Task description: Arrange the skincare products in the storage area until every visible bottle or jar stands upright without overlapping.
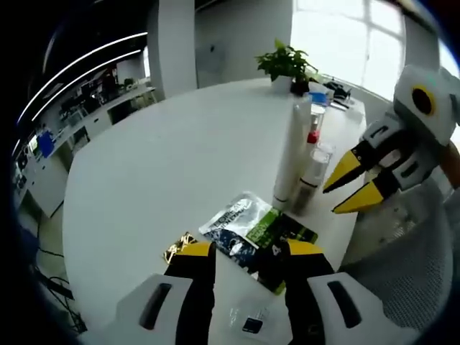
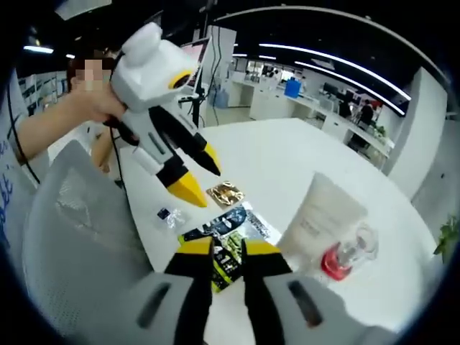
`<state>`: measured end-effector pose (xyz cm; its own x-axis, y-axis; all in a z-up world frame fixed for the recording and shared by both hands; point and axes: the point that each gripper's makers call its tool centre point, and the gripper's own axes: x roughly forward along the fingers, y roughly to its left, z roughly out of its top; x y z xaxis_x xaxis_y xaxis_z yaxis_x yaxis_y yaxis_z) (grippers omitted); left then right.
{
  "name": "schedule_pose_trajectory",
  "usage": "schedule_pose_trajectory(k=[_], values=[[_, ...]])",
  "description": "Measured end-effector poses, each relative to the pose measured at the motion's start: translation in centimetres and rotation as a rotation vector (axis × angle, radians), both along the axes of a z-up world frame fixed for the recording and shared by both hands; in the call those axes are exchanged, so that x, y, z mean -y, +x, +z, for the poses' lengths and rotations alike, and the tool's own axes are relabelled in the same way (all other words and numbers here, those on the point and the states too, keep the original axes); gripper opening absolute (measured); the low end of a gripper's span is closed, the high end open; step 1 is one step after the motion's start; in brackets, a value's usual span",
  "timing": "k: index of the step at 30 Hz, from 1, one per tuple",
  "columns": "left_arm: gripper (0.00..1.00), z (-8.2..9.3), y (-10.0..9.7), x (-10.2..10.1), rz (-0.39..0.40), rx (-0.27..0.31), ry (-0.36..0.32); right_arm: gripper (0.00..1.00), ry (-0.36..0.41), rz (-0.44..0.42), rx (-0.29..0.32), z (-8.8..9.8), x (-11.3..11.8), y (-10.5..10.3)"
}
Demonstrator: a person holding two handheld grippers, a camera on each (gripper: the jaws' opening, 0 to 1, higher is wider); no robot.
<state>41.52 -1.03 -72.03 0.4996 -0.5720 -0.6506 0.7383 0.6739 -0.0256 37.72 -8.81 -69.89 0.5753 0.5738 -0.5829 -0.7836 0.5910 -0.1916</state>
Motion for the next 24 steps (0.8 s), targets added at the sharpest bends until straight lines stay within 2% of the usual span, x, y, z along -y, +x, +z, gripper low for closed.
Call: schedule_pose_trajectory(k=[6,12,19,24], values=[[0.43,2.0,-1.0,-0.2,0.007,0.032,-0.029,0.30,0.038,-0.058,0.035,1.9,1.6,-0.5],[0.51,3.2,-2.1,-0.8,0.021,0.057,-0.031,0.48,0.047,-0.120,0.058,2.9,3.5,-0.7],[0.60,3.3,-3.2,-1.5,0.049,0.067,-0.028,0.67,0.061,-0.196,0.089,3.4,5.7,-0.2],[0.68,3.6,-4.0,-2.0,0.072,0.065,-0.055,0.85,0.095,-0.226,0.087,3.4,5.9,-0.6]])
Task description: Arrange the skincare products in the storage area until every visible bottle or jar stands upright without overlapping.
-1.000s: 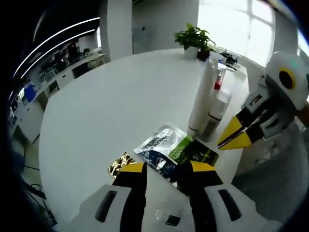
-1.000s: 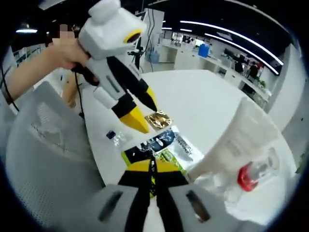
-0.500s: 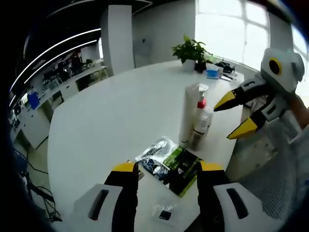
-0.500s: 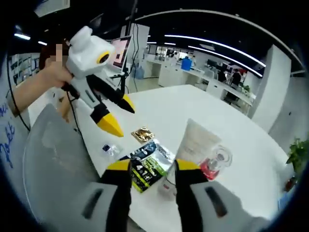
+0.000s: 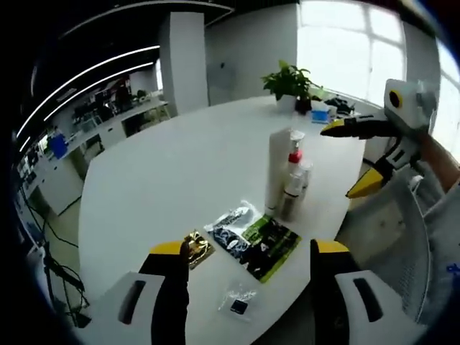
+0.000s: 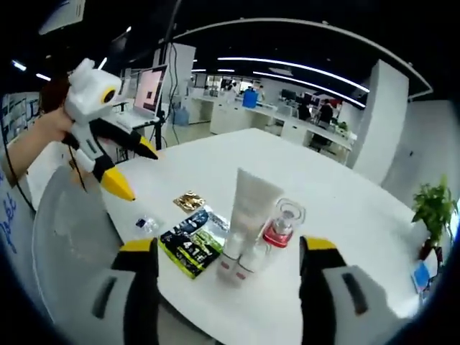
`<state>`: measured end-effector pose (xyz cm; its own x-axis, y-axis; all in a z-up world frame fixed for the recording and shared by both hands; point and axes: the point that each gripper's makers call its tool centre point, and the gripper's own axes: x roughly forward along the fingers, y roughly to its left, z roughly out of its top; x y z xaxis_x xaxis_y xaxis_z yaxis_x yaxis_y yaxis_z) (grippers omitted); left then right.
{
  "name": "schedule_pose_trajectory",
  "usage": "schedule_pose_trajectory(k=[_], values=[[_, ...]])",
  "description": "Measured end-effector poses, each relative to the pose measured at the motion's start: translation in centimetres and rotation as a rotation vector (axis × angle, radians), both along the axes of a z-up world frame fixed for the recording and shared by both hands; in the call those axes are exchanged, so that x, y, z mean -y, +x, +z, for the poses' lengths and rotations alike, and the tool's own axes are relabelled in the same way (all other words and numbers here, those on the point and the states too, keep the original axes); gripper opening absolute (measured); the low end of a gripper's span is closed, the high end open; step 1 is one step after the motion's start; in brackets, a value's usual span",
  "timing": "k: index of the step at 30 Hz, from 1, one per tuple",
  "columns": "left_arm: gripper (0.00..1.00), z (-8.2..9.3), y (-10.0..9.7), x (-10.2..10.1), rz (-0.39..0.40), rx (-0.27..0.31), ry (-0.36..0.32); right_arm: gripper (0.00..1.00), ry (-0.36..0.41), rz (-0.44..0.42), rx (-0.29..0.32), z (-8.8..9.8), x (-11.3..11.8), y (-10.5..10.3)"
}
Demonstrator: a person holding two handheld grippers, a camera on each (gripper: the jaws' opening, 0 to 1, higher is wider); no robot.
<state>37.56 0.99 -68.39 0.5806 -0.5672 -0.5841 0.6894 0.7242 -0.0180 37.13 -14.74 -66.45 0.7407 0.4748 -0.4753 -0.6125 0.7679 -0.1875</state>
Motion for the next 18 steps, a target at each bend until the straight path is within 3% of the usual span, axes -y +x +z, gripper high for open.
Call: schedule_pose_trajectory(k=[4,18], values=[[0.73,0.1,-0.5,-0.6,0.019,0.006,0.006,1.00,0.018,-0.001,0.001,0.0,0.3,0.1],[0.89,-0.5,-1.4,-1.7,0.042,0.008,0.022,1.00,0.029,-0.013,-0.009,-0.3,1.6,-0.4]])
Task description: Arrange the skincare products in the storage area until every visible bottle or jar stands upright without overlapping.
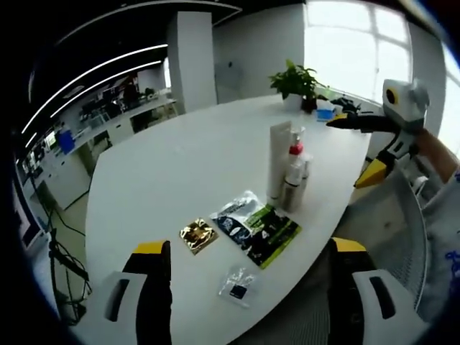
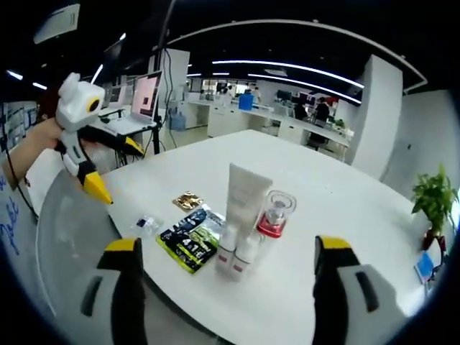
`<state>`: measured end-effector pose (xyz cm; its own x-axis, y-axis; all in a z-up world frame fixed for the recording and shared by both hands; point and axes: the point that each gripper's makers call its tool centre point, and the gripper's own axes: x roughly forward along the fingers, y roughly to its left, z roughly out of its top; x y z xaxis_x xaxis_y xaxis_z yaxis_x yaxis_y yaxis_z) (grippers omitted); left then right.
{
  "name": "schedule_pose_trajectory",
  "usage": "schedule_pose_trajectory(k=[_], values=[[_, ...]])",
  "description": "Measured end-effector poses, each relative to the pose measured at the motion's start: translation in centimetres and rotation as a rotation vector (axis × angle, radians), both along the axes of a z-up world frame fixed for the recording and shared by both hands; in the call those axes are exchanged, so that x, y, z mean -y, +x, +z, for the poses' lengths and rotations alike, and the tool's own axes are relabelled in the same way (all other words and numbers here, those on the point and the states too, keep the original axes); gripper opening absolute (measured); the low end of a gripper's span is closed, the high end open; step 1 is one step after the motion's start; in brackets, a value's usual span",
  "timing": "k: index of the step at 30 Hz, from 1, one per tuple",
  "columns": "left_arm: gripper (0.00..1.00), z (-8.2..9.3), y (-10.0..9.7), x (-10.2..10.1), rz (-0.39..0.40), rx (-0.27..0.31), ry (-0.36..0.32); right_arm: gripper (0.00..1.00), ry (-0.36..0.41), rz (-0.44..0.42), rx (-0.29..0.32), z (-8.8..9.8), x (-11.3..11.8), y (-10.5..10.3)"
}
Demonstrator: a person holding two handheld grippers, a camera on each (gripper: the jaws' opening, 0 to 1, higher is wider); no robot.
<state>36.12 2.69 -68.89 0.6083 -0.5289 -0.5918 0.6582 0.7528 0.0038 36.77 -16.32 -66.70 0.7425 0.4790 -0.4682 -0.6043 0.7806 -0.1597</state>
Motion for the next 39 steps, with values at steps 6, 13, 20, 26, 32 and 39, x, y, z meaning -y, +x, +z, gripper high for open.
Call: schedule_pose_trajectory(k=[6,13,20,26,32,39], values=[[0.97,-0.2,0.2,-0.4,0.012,0.016,0.009,1.00,-0.007,-0.007,0.006,-0.2,0.4,0.5],[0.97,-0.3,0.3,-0.7,0.009,0.011,0.005,1.00,0.012,-0.022,0.014,-0.1,0.5,1.1],[0.97,-1.2,0.9,-1.3,0.016,-0.003,0.050,1.00,0.012,-0.032,-0.002,-0.7,1.0,1.3],[0.97,-2.2,0.6,-1.1,-0.013,-0.030,0.073,0.99,0.029,-0.018,-0.028,-1.2,0.9,1.1],[0.97,-4.0,0.3,-1.3,-0.037,-0.075,0.107,0.86,0.049,-0.021,-0.050,-1.5,0.8,1.0],[0.97,-6.1,-0.4,-1.2,-0.058,-0.139,0.106,0.72,0.037,-0.025,-0.079,-2.2,1.2,0.8]])
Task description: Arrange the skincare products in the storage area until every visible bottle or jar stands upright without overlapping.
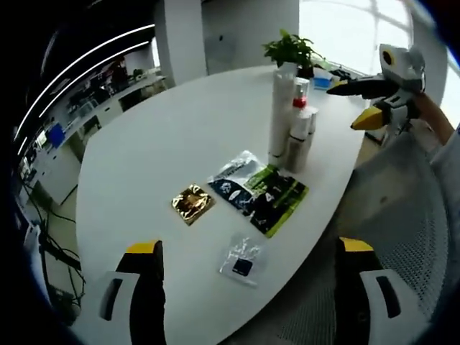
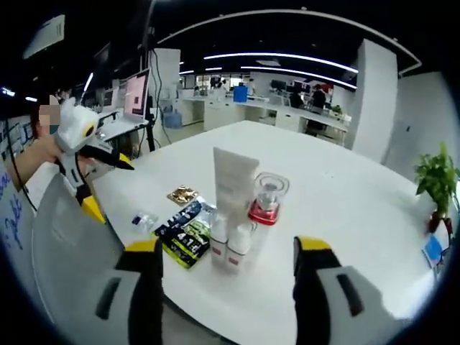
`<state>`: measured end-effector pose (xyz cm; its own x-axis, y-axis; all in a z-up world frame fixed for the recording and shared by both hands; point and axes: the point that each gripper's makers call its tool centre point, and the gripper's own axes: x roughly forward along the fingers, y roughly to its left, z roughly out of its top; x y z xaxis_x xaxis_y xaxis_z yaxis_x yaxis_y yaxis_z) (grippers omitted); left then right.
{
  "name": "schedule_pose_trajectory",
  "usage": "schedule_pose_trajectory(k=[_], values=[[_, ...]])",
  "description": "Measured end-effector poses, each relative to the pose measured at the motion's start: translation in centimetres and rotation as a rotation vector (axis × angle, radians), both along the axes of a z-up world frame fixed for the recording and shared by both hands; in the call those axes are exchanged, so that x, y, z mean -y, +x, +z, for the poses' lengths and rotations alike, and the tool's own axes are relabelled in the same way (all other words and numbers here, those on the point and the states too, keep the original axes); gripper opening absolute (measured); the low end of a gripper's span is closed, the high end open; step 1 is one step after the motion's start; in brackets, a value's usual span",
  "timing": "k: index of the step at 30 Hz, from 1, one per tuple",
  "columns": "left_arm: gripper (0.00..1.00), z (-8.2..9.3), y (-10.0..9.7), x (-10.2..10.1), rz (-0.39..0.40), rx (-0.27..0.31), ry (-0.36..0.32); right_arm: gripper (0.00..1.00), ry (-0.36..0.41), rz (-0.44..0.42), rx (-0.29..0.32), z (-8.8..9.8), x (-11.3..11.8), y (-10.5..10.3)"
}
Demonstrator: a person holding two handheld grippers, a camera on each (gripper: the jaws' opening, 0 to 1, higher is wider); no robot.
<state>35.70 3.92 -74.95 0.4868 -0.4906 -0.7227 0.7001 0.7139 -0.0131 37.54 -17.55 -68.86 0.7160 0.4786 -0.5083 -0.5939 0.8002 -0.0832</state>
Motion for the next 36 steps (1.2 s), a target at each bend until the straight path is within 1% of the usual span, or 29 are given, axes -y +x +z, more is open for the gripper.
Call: schedule_pose_trajectory(k=[2,4,5,7,9,10,11,13,15,16,17,18,19,21,23,27,30,32,36], values=[[0.97,-0.7,-0.2,0.1,0.013,-0.034,-0.014,0.69,0.003,-0.005,-0.002,-0.1,0.1,0.0],[0.94,-1.4,-0.3,0.0,-0.010,-0.040,0.005,0.67,0.007,0.001,-0.014,-0.3,0.0,-0.1],[0.90,-1.6,-0.4,-0.1,-0.017,-0.044,0.020,0.66,0.009,0.002,-0.017,-0.4,0.0,-0.1],[0.84,-2.1,-0.3,-0.3,-0.032,-0.043,0.040,0.66,0.008,0.002,-0.025,-0.7,0.1,-0.1],[0.83,-2.4,0.0,-0.5,-0.027,-0.045,0.045,0.66,0.006,0.001,-0.030,-0.9,0.1,-0.1],[0.83,-2.6,0.0,-0.6,-0.037,-0.047,0.047,0.67,0.005,0.000,-0.031,-0.9,0.2,-0.1],[0.80,-2.7,0.1,-0.6,-0.041,-0.046,0.049,0.67,0.005,-0.001,-0.030,-0.9,0.2,-0.1],[0.73,-3.0,0.2,-0.9,-0.057,-0.049,0.075,0.67,0.006,-0.003,-0.031,-1.0,0.3,-0.1],[0.65,-3.4,0.1,-0.9,-0.091,-0.054,0.104,0.68,0.007,-0.006,-0.032,-1.0,0.4,-0.1],[0.61,-3.8,-0.1,-0.9,-0.120,-0.069,0.122,0.68,0.009,-0.008,-0.035,-1.1,0.4,-0.1],[0.60,-4.1,0.0,-1.0,-0.114,-0.080,0.135,0.68,0.011,-0.008,-0.036,-1.1,0.4,-0.1],[0.59,-4.4,-0.1,-1.0,-0.131,-0.086,0.154,0.68,0.013,-0.007,-0.038,-1.2,0.3,-0.1],[0.60,-4.7,0.0,-0.9,-0.164,-0.085,0.177,0.68,0.013,-0.007,-0.038,-1.2,0.3,-0.1],[0.61,-5.3,0.1,-0.7,-0.180,-0.089,0.198,0.68,0.010,-0.005,-0.039,-1.2,0.3,-0.1],[0.61,-5.8,0.4,-0.5,-0.192,-0.089,0.207,0.68,0.012,-0.005,-0.042,-1.3,0.2,-0.2],[0.59,-6.7,0.2,-0.2,-0.230,-0.098,0.221,0.68,0.009,-0.009,-0.048,-1.4,0.3,-0.2],[0.57,-7.3,0.1,-0.2,-0.236,-0.112,0.238,0.68,0.008,-0.016,-0.050,-1.5,0.5,-0.3],[0.54,-7.6,0.0,-0.3,-0.260,-0.113,0.264,0.67,0.009,-0.019,-0.052,-1.5,0.6,-0.3],[0.52,-7.9,0.0,-0.4,-0.274,-0.116,0.275,0.67,0.012,-0.024,-0.056,-1.6,0.7,-0.3]])
